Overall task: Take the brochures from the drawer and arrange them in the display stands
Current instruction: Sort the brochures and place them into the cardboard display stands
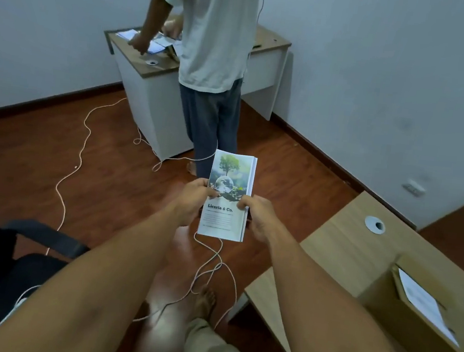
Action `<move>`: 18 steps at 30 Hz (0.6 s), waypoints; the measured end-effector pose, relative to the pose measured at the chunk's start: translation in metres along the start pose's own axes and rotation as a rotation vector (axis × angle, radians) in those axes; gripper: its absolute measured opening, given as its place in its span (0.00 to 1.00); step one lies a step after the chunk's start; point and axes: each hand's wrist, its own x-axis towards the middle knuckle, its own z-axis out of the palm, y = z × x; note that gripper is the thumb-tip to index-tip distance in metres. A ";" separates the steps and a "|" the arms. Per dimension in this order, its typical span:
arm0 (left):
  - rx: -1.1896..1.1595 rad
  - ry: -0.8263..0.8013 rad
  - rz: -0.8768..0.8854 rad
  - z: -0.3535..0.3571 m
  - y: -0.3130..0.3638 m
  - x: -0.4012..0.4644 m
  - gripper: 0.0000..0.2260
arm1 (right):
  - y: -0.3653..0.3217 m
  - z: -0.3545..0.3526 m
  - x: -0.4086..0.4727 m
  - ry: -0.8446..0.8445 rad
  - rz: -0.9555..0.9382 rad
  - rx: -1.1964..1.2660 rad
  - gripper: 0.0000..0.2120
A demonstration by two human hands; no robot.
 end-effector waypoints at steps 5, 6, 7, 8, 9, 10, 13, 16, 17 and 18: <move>0.010 -0.008 -0.026 -0.015 0.027 0.078 0.11 | -0.024 0.017 0.080 0.008 0.050 -0.006 0.25; 0.019 -0.011 -0.040 -0.018 0.034 0.092 0.11 | -0.031 0.020 0.094 0.016 0.063 -0.009 0.23; 0.018 -0.014 -0.049 -0.020 0.043 0.111 0.11 | -0.038 0.022 0.111 0.016 0.076 -0.005 0.19; 0.019 -0.017 -0.057 -0.021 0.052 0.129 0.12 | -0.047 0.023 0.126 0.023 0.083 -0.008 0.15; 0.014 -0.023 -0.058 -0.022 0.059 0.144 0.13 | -0.054 0.024 0.138 0.028 0.078 -0.005 0.12; 0.021 -0.029 -0.058 -0.021 0.065 0.155 0.13 | -0.060 0.024 0.147 0.042 0.078 -0.013 0.10; 0.058 -0.052 -0.071 -0.012 0.082 0.182 0.12 | -0.074 0.016 0.171 0.067 0.091 -0.025 0.11; 0.090 -0.097 -0.086 0.004 0.098 0.205 0.10 | -0.087 0.001 0.190 0.116 0.103 -0.012 0.11; 0.102 -0.109 -0.086 0.009 0.103 0.213 0.10 | -0.091 -0.004 0.196 0.127 0.110 -0.010 0.12; 0.120 -0.126 -0.089 0.016 0.109 0.223 0.10 | -0.095 -0.010 0.202 0.141 0.116 -0.005 0.13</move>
